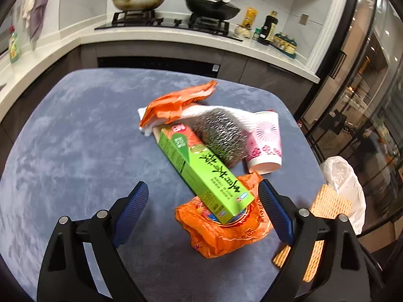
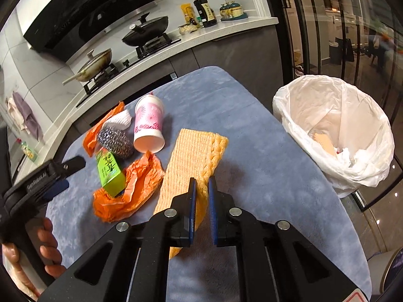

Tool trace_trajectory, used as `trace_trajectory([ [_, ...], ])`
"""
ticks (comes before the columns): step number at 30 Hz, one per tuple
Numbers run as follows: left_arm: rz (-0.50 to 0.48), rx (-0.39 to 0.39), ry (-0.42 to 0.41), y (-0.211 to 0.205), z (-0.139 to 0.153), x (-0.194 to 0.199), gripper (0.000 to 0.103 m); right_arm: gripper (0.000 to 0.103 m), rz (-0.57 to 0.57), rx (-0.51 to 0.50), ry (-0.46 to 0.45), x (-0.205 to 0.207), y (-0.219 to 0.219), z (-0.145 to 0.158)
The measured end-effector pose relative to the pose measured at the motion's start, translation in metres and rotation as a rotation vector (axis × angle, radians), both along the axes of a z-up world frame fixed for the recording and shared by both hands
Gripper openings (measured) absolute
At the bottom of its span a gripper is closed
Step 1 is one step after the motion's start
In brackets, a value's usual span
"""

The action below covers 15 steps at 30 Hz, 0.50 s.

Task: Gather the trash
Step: 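Grasp the second orange foam net with the right tool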

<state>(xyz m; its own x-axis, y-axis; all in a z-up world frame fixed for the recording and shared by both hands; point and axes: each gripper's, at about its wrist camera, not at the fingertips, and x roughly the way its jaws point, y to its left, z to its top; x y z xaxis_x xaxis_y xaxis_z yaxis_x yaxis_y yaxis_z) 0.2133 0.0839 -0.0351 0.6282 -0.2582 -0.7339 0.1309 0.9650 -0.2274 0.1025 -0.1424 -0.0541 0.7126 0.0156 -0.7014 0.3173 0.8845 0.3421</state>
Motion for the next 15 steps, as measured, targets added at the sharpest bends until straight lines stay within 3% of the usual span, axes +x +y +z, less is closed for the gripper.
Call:
trace_trajectory([
  [6,0.026,0.009,0.002,0.007,-0.003,0.01,0.085,0.009,-0.008,0.029,0.004,0.004,-0.006,-0.003],
  [10,0.038,-0.028,0.036,0.014,-0.01,0.007,0.085,0.009,-0.005,0.034,0.004,0.005,-0.006,-0.005],
  [15,-0.014,-0.029,0.059,0.001,-0.024,-0.01,0.084,0.009,-0.01,0.046,0.006,0.005,-0.007,-0.006],
])
